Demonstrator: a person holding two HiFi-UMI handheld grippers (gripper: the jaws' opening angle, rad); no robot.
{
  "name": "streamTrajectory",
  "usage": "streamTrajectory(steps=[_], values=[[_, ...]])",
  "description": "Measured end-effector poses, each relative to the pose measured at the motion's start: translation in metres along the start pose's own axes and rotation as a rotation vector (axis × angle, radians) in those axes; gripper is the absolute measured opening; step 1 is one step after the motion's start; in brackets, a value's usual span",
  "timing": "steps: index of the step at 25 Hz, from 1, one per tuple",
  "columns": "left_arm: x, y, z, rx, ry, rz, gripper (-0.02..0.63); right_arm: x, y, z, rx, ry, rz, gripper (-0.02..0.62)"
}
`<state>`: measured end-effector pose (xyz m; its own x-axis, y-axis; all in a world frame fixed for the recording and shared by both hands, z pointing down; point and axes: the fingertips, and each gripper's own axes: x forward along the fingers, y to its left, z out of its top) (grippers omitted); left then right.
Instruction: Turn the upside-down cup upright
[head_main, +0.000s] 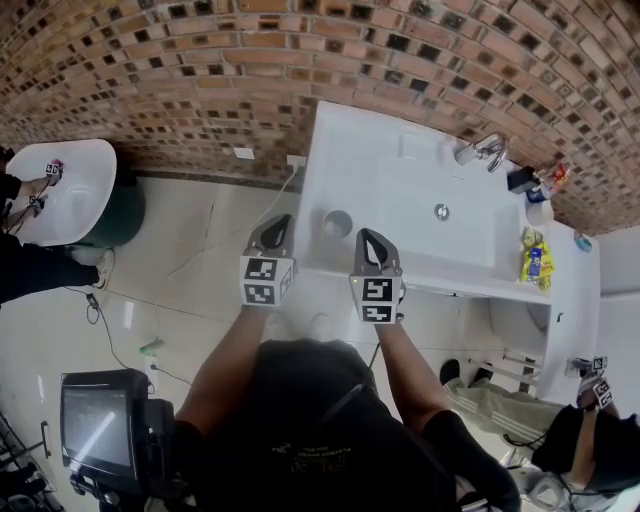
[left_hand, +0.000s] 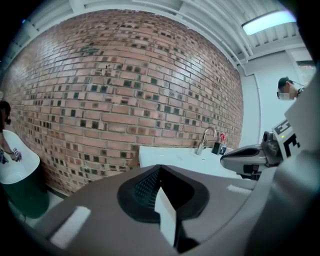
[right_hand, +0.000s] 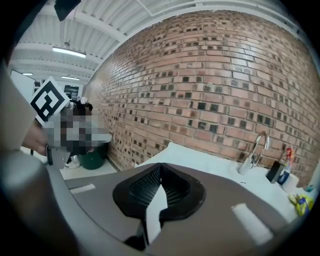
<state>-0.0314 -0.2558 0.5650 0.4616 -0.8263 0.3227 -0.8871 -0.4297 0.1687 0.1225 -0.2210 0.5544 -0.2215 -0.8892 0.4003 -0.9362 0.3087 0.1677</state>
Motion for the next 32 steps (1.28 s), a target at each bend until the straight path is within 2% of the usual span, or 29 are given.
streamTrajectory(steps=[4,13,20,24,32], values=[[0.0,-0.001,-0.002,-0.019,-0.005,0.011,-0.003,-0.003,-0.002,-0.006,0.067,0.0,-0.01,0.012],[-0.002,-0.02,0.0,-0.006,-0.024,0.006,-0.003,-0.011,-0.015,-0.021,0.218,0.015,-0.022,0.012],[-0.008,-0.038,-0.003,0.028,-0.027,0.032,-0.003,-0.015,-0.027,-0.029,0.227,-0.009,-0.005,0.012],[-0.013,-0.047,-0.004,0.043,-0.034,0.071,-0.003,-0.019,-0.024,-0.033,0.181,-0.008,0.026,0.012],[-0.029,-0.062,-0.001,0.053,-0.063,0.05,-0.003,-0.037,-0.021,-0.045,0.162,-0.002,0.029,0.012]])
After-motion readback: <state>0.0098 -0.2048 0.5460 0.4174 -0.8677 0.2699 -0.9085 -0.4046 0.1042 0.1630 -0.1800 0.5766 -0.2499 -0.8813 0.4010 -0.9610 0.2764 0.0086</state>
